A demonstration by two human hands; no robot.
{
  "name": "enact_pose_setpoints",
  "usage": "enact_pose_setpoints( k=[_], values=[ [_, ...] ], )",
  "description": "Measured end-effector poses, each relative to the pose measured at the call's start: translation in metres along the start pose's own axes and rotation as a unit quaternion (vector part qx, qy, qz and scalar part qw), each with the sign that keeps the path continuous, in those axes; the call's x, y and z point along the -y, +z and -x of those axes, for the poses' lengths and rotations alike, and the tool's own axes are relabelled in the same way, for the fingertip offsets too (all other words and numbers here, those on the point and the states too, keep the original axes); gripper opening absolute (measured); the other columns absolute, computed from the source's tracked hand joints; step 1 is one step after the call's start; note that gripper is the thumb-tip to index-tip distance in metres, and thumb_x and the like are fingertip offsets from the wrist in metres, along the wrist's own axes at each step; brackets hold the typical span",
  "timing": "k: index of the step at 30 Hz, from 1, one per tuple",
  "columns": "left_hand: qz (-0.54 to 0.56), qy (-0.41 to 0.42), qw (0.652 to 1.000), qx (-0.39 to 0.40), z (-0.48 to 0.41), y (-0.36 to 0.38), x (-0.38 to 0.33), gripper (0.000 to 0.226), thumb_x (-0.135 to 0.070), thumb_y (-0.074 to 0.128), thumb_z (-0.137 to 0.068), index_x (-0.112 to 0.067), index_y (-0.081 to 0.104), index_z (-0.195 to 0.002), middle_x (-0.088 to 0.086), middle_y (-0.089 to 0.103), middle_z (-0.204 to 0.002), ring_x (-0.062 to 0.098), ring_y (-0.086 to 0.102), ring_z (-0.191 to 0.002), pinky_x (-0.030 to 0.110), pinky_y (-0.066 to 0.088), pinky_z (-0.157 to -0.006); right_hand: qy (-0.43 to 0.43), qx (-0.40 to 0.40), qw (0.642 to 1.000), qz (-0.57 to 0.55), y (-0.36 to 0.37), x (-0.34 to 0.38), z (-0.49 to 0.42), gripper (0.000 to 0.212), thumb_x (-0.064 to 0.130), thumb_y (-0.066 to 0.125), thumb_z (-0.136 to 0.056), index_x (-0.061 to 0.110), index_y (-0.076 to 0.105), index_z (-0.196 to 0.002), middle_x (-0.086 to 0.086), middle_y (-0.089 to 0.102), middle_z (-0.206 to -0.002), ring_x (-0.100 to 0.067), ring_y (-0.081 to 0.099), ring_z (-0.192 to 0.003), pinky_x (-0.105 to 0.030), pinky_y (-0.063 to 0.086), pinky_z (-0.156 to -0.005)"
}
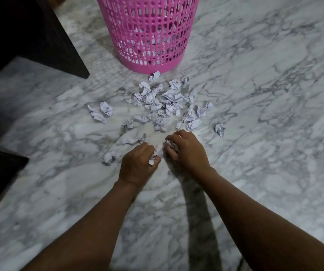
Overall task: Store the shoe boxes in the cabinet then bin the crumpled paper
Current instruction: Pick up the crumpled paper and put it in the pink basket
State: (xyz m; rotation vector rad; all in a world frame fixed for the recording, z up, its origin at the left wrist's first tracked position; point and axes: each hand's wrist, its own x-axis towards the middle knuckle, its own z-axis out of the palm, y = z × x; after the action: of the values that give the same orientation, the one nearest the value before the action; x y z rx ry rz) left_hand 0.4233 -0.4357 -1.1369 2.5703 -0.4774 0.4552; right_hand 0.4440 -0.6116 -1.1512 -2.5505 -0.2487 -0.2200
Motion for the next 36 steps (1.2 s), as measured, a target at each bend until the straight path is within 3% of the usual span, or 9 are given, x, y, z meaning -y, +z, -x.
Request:
enact_pose_setpoints(
  k=[3, 7, 13, 16, 19, 23, 28, 31, 36],
  values=[
    [-0.008, -0.044, 0.998, -0.036, 0.002, -0.011, 0.002, 0.016, -0.015, 0.056, -0.075, -0.012, 0.047, -0.062, 0.010, 0.049, -0.060, 0.030, 0.052, -0.053, 0.035, 0.039, -0.044, -0.043, -0.005, 0.999, 0.022, 0.012, 0.001, 0.013, 0.018, 0.029, 0.067, -0.089, 0.019, 0.070, -0.103, -0.006, 0.066, -0.116, -0.029, 0.059, -0.103, -0.036, 0.052, -0.076],
    [-0.008, -0.106, 0.991, -0.084, -0.006, -0.024, 0.009, 0.015, -0.015, 0.057, -0.077, -0.012, 0.049, -0.066, 0.009, 0.052, -0.067, 0.026, 0.049, -0.061, 0.035, 0.038, -0.052, -0.055, 0.024, 0.998, -0.011, 0.014, 0.007, 0.006, 0.018, 0.030, 0.062, -0.086, 0.016, 0.070, -0.096, -0.005, 0.064, -0.101, -0.032, 0.057, -0.089, -0.039, 0.051, -0.064],
    [-0.008, -0.201, 0.967, -0.155, -0.011, -0.046, 0.043, 0.019, -0.016, 0.052, -0.079, -0.014, 0.040, -0.065, 0.010, 0.046, -0.065, 0.030, 0.042, -0.055, 0.029, 0.030, -0.050, -0.016, 0.059, 0.994, -0.086, 0.010, 0.025, -0.025, 0.022, 0.013, 0.077, -0.077, 0.013, 0.074, -0.099, -0.008, 0.065, -0.102, -0.031, 0.060, -0.095, -0.025, 0.037, -0.075],
    [-0.013, -0.219, 0.967, -0.131, 0.001, -0.044, 0.053, 0.015, -0.020, 0.051, -0.080, -0.013, 0.043, -0.068, 0.010, 0.049, -0.070, 0.030, 0.046, -0.060, 0.028, 0.032, -0.053, -0.069, 0.070, 0.990, -0.104, 0.015, 0.046, -0.042, 0.028, 0.011, 0.080, -0.075, 0.012, 0.075, -0.102, -0.010, 0.065, -0.102, -0.030, 0.061, -0.093, -0.019, 0.034, -0.075],
    [0.006, -0.232, 0.969, -0.082, 0.014, -0.038, 0.058, 0.008, -0.018, 0.055, -0.081, -0.017, 0.048, -0.084, 0.008, 0.056, -0.081, 0.030, 0.052, -0.073, 0.037, 0.046, -0.058, -0.136, 0.096, 0.984, -0.061, 0.024, 0.061, -0.053, 0.029, 0.019, 0.078, -0.076, 0.016, 0.074, -0.105, -0.009, 0.065, -0.109, -0.030, 0.061, -0.094, -0.028, 0.045, -0.073],
    [-0.048, -0.209, 0.977, -0.021, 0.020, -0.032, 0.067, 0.032, -0.014, 0.057, -0.083, -0.017, 0.062, -0.115, 0.010, 0.062, -0.098, 0.036, 0.059, -0.086, 0.044, 0.053, -0.069, -0.150, 0.138, 0.979, 0.029, 0.032, 0.068, -0.056, 0.024, 0.031, 0.072, -0.084, 0.023, 0.074, -0.106, -0.003, 0.065, -0.121, -0.034, 0.062, -0.101, -0.042, 0.056, -0.070],
    [-0.113, -0.215, 0.970, 0.008, 0.032, -0.027, 0.066, 0.019, -0.013, 0.065, -0.082, -0.019, 0.071, -0.099, 0.007, 0.060, -0.099, 0.033, 0.057, -0.085, 0.041, 0.048, -0.069, -0.203, 0.154, 0.963, 0.091, 0.036, 0.065, -0.058, 0.028, 0.039, 0.060, -0.088, 0.028, 0.071, -0.112, -0.002, 0.065, -0.122, -0.032, 0.060, -0.105, -0.038, 0.055, -0.067],
    [-0.126, -0.214, 0.969, 0.014, 0.040, -0.025, 0.065, 0.024, -0.026, 0.049, -0.084, -0.022, 0.068, -0.099, 0.005, 0.059, -0.105, 0.031, 0.054, -0.091, 0.041, 0.046, -0.073, -0.211, 0.158, 0.960, 0.098, 0.038, 0.061, -0.055, 0.039, 0.048, 0.051, -0.082, 0.032, 0.069, -0.112, 0.000, 0.064, -0.118, -0.029, 0.058, -0.104, -0.035, 0.053, -0.066],
    [-0.129, -0.214, 0.968, -0.001, 0.054, -0.023, 0.062, 0.022, -0.033, 0.059, -0.085, -0.024, 0.069, -0.103, 0.006, 0.059, -0.112, 0.031, 0.052, -0.100, 0.040, 0.044, -0.074, -0.204, 0.140, 0.965, 0.080, 0.045, 0.059, -0.058, 0.023, 0.044, 0.067, -0.085, 0.027, 0.074, -0.099, 0.000, 0.066, -0.102, -0.031, 0.060, -0.094, -0.035, 0.051, -0.059]
  ],
)
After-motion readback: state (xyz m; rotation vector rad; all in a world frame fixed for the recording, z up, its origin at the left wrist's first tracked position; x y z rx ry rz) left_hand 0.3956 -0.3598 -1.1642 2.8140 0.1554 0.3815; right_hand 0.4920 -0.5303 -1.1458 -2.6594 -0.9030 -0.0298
